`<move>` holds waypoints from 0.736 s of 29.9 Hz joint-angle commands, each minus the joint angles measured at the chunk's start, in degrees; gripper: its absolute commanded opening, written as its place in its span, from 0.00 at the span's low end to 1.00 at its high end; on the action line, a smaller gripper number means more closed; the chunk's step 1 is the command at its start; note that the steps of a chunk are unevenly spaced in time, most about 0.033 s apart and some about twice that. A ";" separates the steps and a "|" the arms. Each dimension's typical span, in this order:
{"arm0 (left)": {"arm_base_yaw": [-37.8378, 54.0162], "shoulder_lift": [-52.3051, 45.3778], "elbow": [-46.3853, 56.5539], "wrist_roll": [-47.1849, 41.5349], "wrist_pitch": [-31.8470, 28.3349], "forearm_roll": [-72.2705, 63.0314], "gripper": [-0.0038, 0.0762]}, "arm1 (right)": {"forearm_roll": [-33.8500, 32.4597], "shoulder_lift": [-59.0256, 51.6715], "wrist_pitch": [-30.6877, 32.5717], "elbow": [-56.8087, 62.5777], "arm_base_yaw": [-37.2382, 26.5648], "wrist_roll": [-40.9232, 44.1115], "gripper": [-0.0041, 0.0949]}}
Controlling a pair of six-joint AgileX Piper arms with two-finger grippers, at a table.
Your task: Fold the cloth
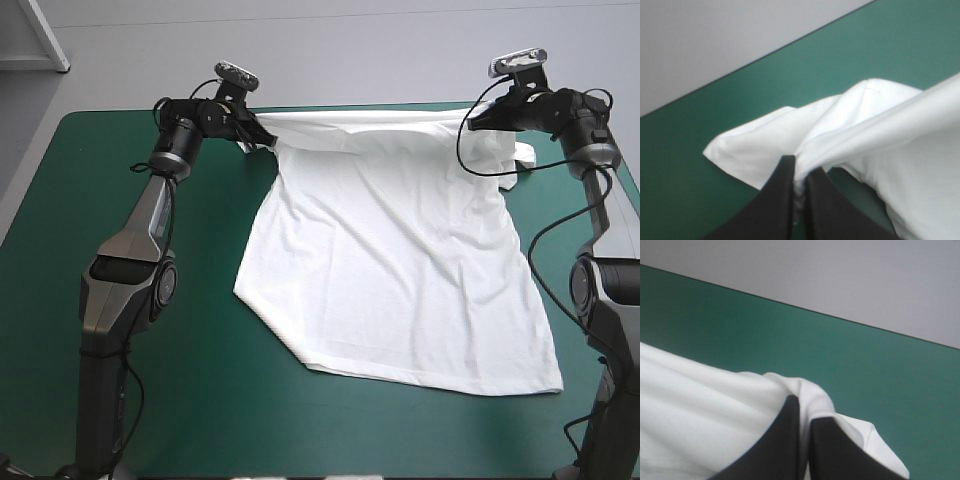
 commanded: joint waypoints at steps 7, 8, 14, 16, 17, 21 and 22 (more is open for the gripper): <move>-0.06 -0.53 -1.91 1.68 -0.92 -1.55 0.16 | -1.61 -0.15 -5.52 -2.59 -1.48 0.97 0.18; -0.06 -0.70 -1.91 1.68 -0.80 -1.55 0.22 | -1.61 -0.15 -5.65 -2.63 -1.48 0.97 0.28; -0.06 -4.78 -4.33 1.41 5.13 1.36 0.61 | -1.97 -2.51 -5.33 -5.53 -1.48 4.09 0.80; -0.06 -7.33 -5.21 1.02 7.89 1.84 0.60 | -1.92 -4.24 -4.25 -6.95 -1.48 4.47 0.78; -0.06 -8.95 -5.22 1.02 8.78 1.99 0.59 | -1.92 -5.35 -3.84 -7.66 -1.48 4.58 0.76; -0.06 -15.08 -5.22 1.02 15.64 1.72 0.54 | -1.27 -11.09 0.93 -8.92 -1.48 5.54 0.68; -0.06 -16.09 -5.22 1.02 17.79 1.50 0.54 | -1.27 -12.50 2.35 -8.92 -1.48 6.24 0.67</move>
